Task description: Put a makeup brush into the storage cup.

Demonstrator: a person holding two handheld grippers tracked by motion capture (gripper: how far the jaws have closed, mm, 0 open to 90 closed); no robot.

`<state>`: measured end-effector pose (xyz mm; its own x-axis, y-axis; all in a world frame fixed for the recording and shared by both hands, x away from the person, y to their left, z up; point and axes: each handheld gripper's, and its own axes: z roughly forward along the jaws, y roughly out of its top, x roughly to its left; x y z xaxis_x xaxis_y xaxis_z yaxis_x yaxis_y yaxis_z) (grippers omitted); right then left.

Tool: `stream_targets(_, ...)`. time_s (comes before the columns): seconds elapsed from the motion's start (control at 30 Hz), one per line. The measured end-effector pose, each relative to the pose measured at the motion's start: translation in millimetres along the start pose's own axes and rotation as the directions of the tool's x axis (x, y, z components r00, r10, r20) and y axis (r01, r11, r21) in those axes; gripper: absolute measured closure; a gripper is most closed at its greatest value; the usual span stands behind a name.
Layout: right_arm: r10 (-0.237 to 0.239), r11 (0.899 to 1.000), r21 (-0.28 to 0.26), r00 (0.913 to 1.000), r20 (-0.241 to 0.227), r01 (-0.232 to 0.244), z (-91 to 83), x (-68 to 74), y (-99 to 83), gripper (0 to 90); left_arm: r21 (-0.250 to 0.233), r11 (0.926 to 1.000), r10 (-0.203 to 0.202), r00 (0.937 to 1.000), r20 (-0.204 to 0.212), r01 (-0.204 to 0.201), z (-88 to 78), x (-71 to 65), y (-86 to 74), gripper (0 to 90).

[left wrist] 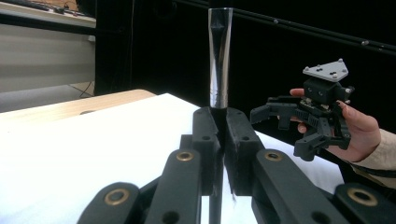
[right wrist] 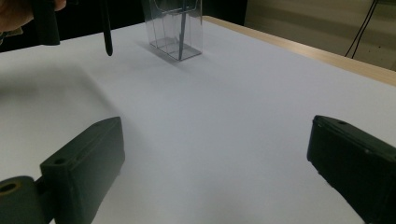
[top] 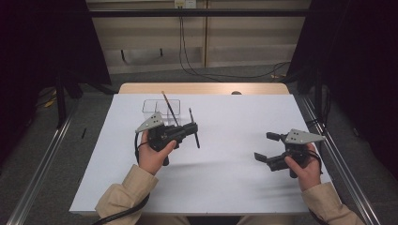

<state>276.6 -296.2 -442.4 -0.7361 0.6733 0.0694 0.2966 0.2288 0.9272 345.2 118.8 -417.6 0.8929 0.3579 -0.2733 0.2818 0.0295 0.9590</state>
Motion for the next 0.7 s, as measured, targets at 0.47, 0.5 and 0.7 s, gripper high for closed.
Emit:
stream_targets(0.47,0.007,1.0,0.006,0.9999,0.014,-0.007,-10.8,-3.8,-4.0,3.9,-0.002,1.0,0.005,0.9999,-0.015,-0.006,-3.1,1.2,0.8,83.9)
stream_targets(0.5,0.008,1.0,0.006,0.9999,0.015,-0.008,-11.5,-3.9,-4.2,3.9,-0.002,1.0,0.007,0.9999,-0.015,-0.007,-3.4,1.5,0.8,83.9)
stream_targets(0.7,0.012,1.0,0.011,0.9999,0.01,-0.012,-15.4,-3.1,-7.2,4.2,-0.005,0.9999,0.012,0.9996,-0.025,-0.012,-5.6,2.0,1.9,83.9)
